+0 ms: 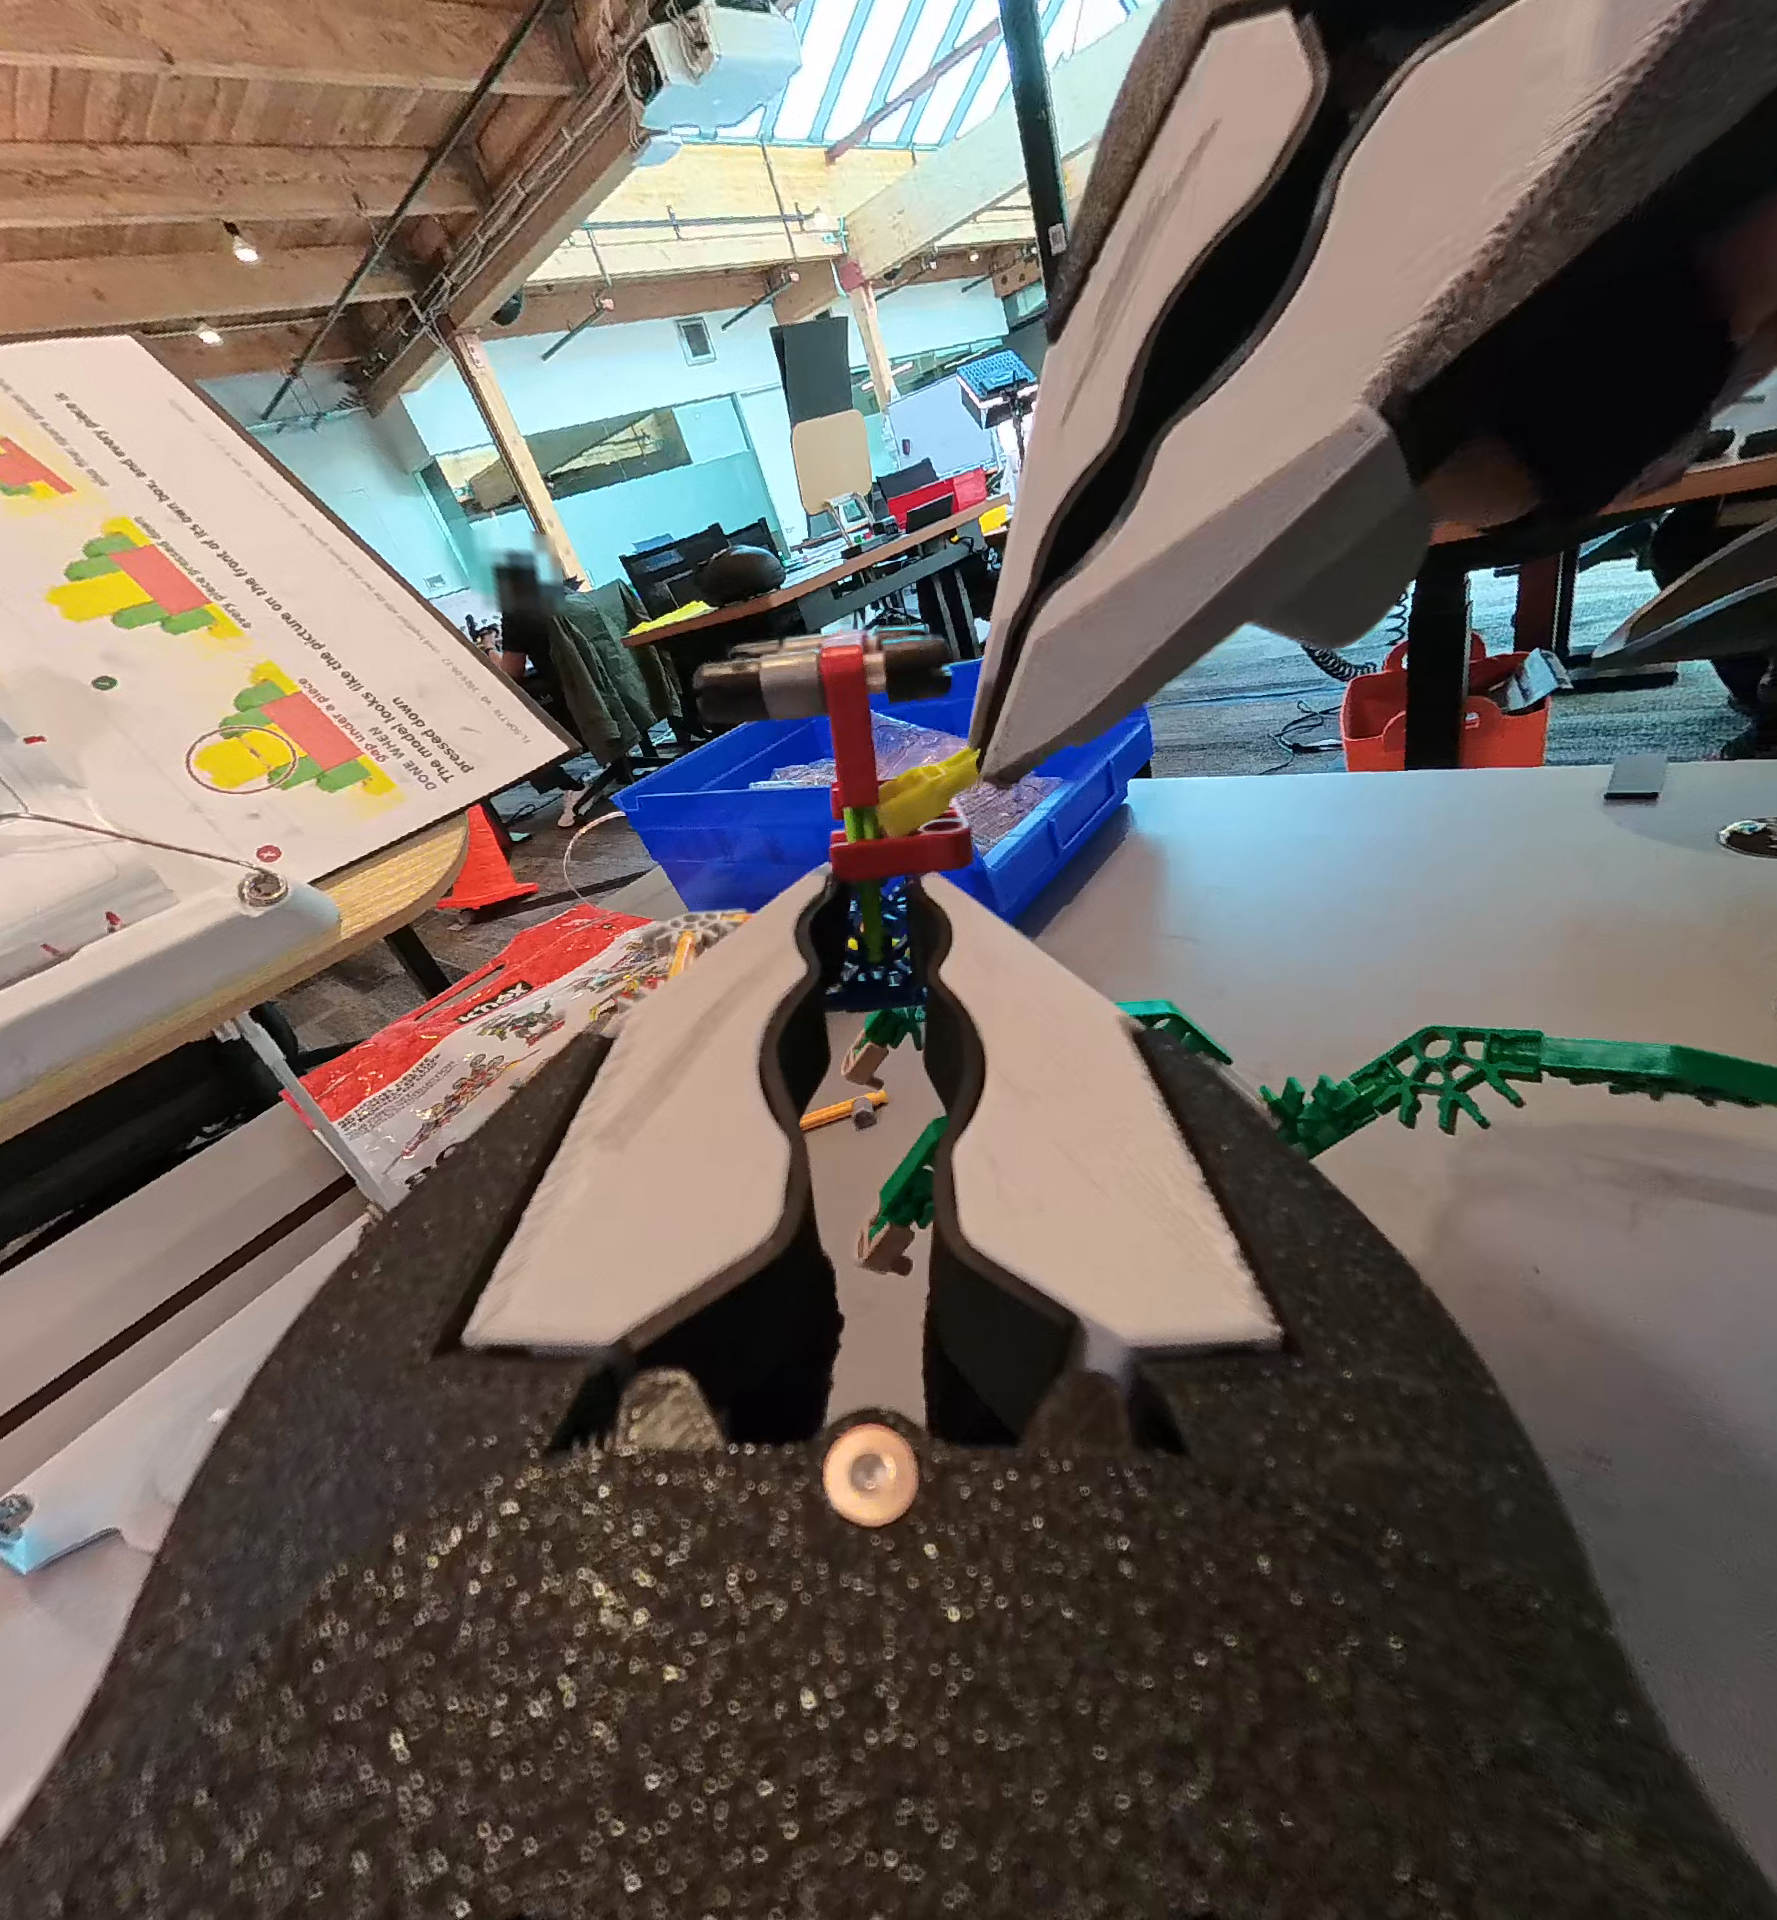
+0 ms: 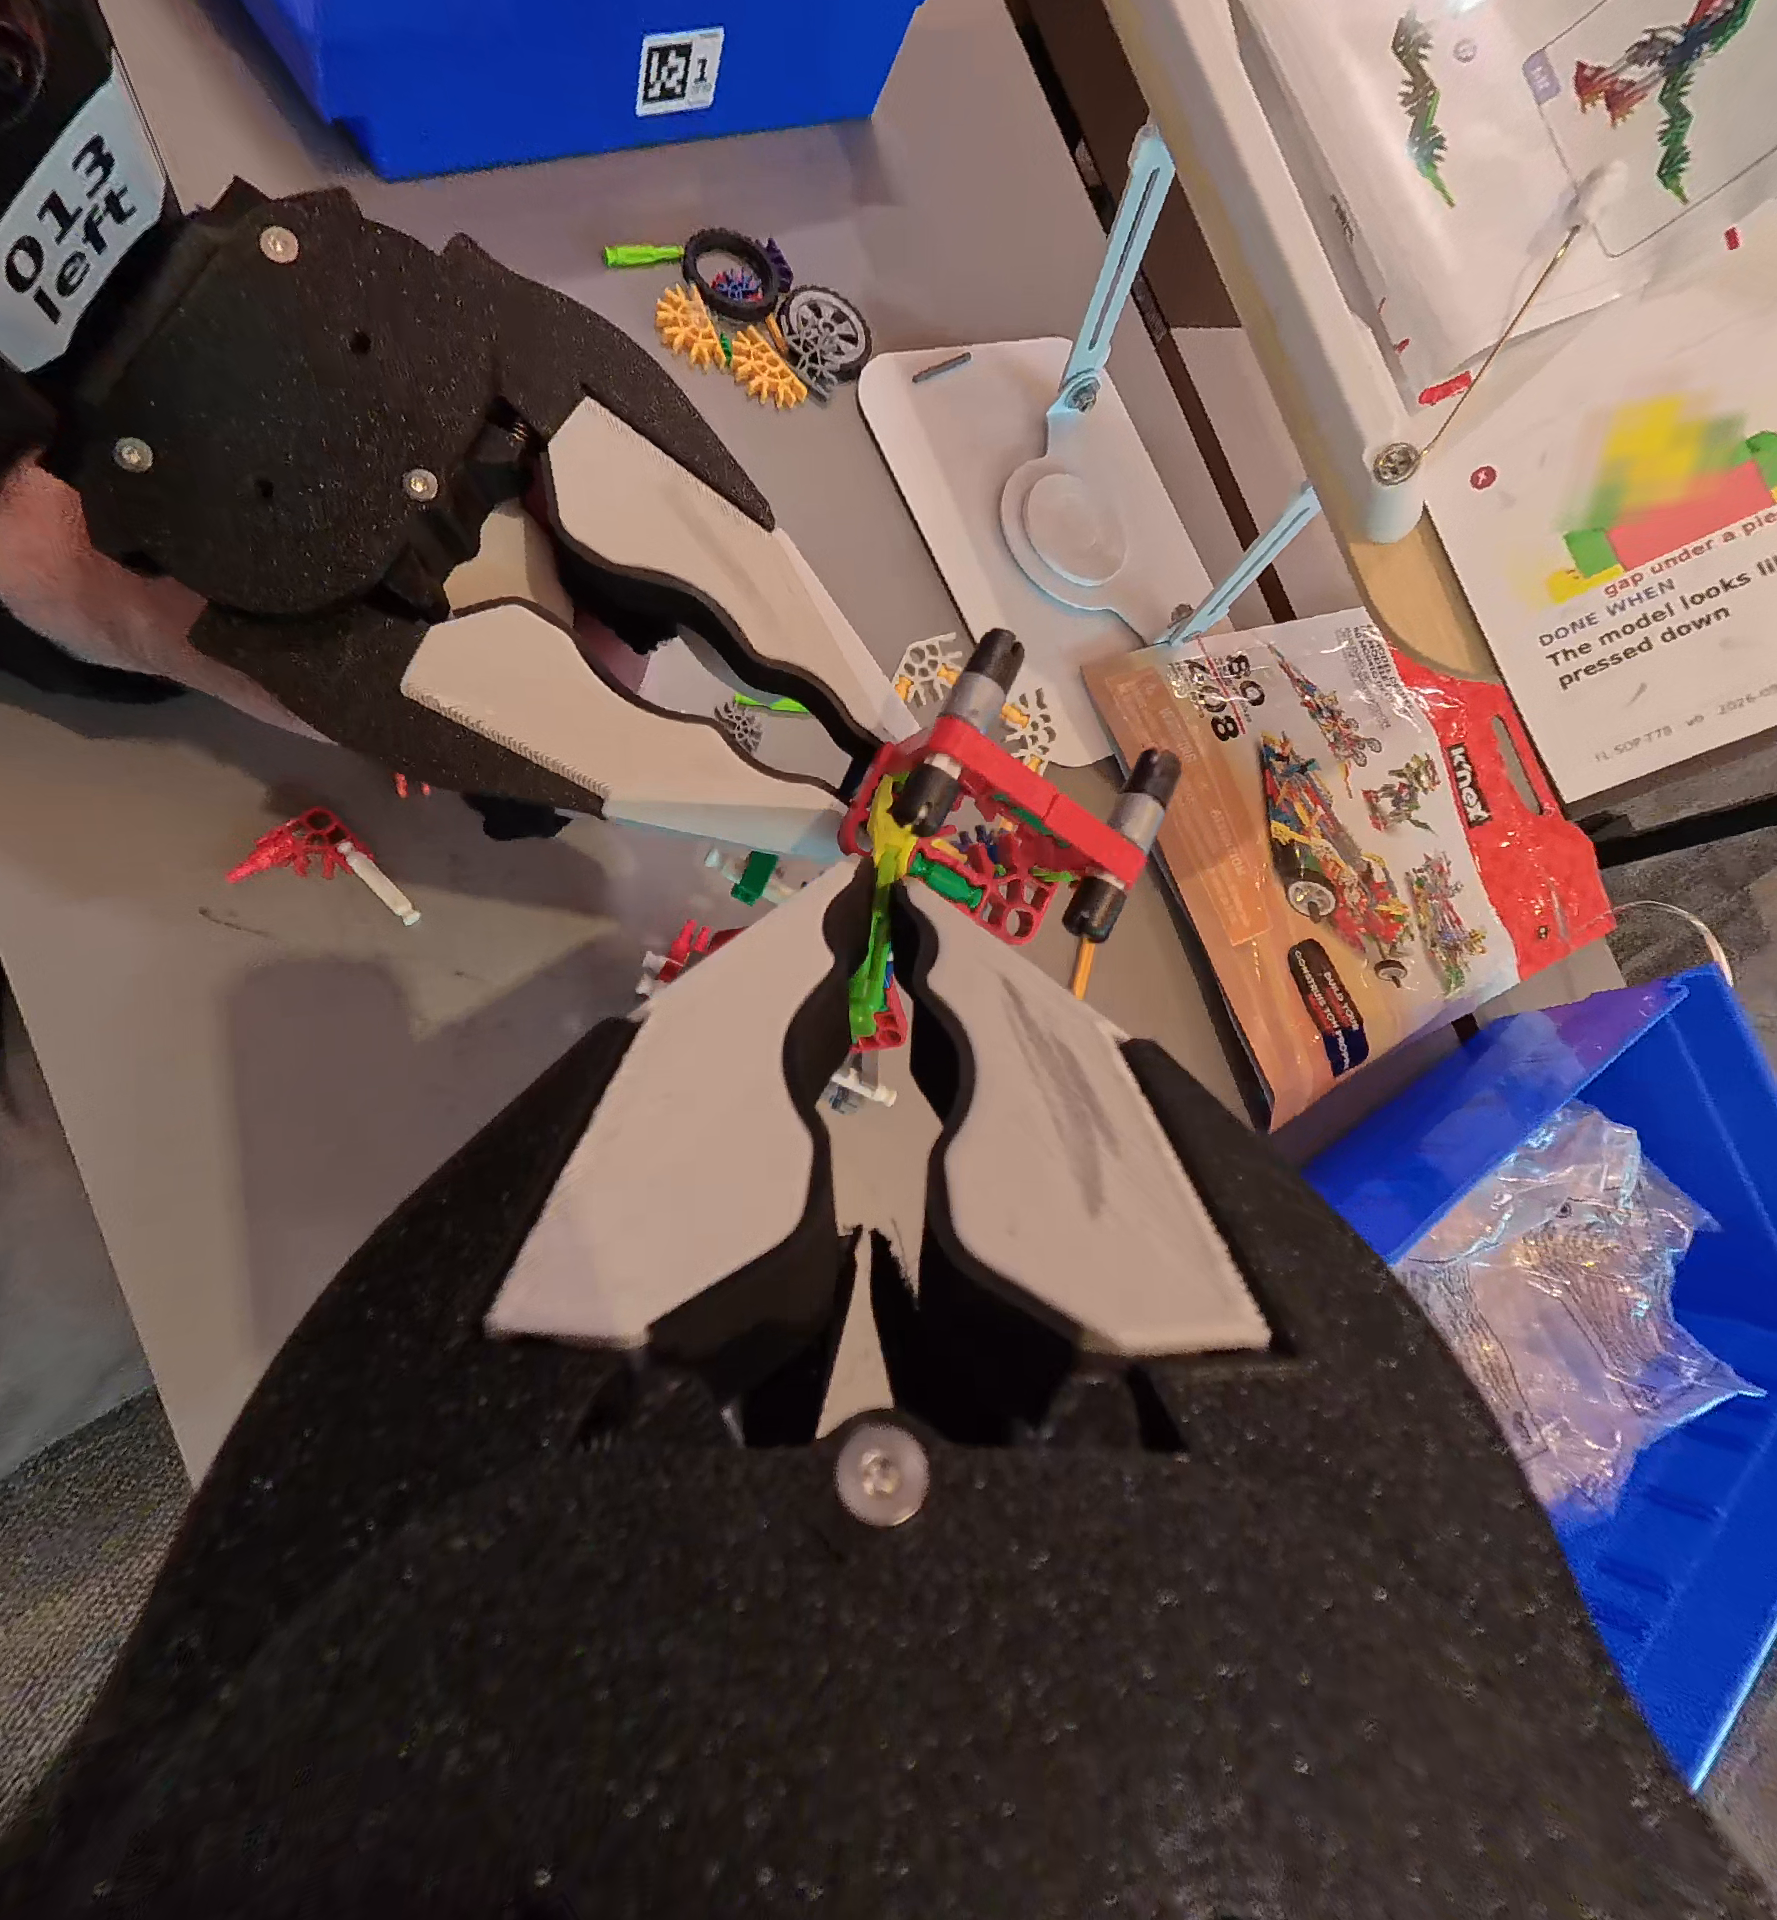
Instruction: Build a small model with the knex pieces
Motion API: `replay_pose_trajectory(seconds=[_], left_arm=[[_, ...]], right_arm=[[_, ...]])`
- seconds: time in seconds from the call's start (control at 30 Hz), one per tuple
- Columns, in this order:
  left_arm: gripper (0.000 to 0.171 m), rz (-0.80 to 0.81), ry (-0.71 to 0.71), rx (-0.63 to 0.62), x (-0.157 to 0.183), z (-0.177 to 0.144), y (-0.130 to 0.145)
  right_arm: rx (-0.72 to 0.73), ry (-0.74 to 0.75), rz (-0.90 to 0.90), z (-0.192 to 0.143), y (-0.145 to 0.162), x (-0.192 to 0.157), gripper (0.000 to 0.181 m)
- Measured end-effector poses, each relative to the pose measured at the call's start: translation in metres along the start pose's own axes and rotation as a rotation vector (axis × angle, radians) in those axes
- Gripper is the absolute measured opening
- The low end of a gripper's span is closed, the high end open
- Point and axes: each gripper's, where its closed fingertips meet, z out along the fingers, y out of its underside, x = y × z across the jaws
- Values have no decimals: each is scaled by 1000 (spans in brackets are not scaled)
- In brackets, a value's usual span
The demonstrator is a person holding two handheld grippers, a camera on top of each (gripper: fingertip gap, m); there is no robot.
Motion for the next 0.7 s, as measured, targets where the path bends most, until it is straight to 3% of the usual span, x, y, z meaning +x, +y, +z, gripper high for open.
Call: replay_pose_trajectory(seconds=[0.2,0.7], left_arm=[[7,-9,-7,-6,-3,0,2],[5,27,-55,-6,-13,0,2]], right_arm=[[53,37,28,9,3,-4,0],[11,46,9,15,-5,-1,0]])
